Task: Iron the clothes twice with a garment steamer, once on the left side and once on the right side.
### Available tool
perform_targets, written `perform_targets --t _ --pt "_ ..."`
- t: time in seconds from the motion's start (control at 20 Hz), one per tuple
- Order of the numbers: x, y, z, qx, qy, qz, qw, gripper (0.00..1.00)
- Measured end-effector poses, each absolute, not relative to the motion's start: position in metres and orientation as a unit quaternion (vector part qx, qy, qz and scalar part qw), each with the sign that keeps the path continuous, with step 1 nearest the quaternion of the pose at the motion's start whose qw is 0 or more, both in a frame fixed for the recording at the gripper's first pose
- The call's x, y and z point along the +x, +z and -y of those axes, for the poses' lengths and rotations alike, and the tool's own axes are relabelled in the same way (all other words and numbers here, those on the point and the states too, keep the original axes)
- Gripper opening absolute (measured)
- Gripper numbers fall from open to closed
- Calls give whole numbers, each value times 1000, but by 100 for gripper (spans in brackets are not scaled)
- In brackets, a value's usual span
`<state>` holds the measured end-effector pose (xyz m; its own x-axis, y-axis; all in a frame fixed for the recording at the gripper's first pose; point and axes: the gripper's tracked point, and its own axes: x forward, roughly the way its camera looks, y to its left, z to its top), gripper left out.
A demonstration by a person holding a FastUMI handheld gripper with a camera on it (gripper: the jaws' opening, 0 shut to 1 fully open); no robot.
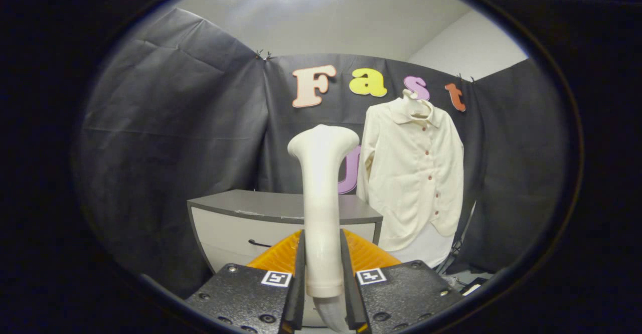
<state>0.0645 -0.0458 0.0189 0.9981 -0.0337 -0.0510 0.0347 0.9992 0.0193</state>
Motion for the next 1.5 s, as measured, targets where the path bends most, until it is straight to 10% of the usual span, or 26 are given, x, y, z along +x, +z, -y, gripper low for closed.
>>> perform_targets --t 1.5 --pt "70 8 37 30 -6 -35 999 33"
